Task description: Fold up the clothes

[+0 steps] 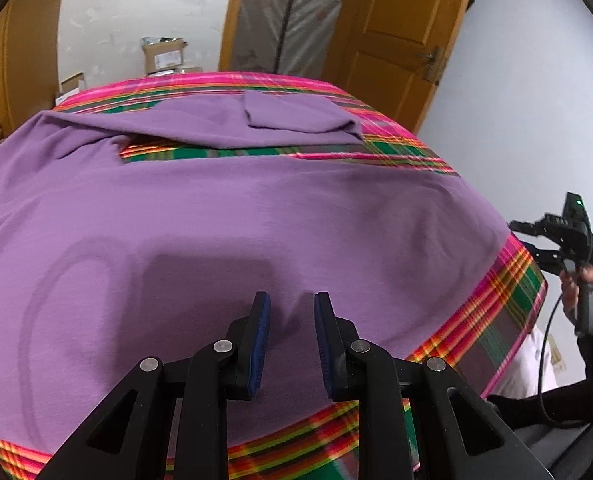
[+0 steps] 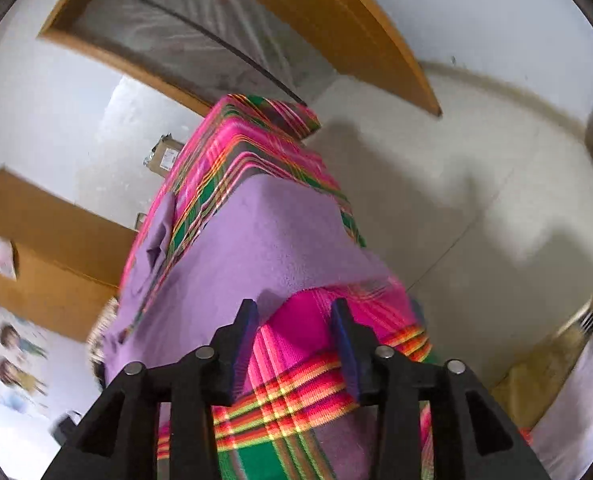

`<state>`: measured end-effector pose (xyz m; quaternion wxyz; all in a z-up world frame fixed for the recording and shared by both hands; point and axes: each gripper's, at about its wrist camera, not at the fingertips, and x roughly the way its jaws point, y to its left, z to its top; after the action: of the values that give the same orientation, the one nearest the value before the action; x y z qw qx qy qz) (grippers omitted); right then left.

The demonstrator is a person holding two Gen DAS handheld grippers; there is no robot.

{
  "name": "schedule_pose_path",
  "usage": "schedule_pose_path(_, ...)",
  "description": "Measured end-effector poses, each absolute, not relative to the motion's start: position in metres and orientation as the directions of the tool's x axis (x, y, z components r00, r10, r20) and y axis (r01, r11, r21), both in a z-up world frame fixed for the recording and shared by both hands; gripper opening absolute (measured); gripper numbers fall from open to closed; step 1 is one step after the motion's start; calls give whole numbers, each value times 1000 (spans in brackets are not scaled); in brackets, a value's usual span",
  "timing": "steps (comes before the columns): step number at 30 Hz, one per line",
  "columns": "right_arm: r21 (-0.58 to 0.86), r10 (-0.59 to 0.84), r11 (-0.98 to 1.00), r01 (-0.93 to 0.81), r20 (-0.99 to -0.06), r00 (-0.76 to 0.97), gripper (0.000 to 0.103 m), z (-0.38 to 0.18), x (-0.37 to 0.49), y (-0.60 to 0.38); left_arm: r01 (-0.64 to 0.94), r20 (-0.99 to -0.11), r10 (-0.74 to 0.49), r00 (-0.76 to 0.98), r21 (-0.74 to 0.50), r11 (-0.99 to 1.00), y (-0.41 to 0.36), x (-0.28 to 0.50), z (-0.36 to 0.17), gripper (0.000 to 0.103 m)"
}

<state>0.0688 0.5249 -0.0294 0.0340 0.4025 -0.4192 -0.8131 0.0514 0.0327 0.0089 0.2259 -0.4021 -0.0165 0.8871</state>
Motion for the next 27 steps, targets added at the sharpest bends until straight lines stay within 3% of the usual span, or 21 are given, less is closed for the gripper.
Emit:
schedule_pose_path(6, 757, -417, -586, -289, -588, -693, 43, -36, 52, 528, -369, -712, 404, -574, -215, -904, 30, 51, 8, 23)
schedule_pose_path(11, 754, -375, -589, -291, -573, -728, 13, -34, 50, 532, -353, -714, 391, -580, -212, -911, 27, 50, 9, 23)
schedule_pose_path(13, 752, -362, -599, -276, -561, -744, 6, -30, 53, 533, -353, -716, 391, -579, -212, -911, 27, 49, 9, 23)
schedule_pose_path(20, 708, -325, -643, -292, -598, -733, 6, -26, 63, 535, -372, -717, 407, -566, -218, -902, 29, 49, 8, 23)
schedule_pose_path(23, 681, -287, -652, -333, -629, -723, 13, -23, 64, 539, -375, -715, 408, -568, -217, -901, 28, 50, 8, 23)
schedule_pose_path(27, 629, -202, -697, -343, -632, -748, 14, -3, 69, 540, -350, -707, 391, -589, -213, -912, 18, 52, 10, 23)
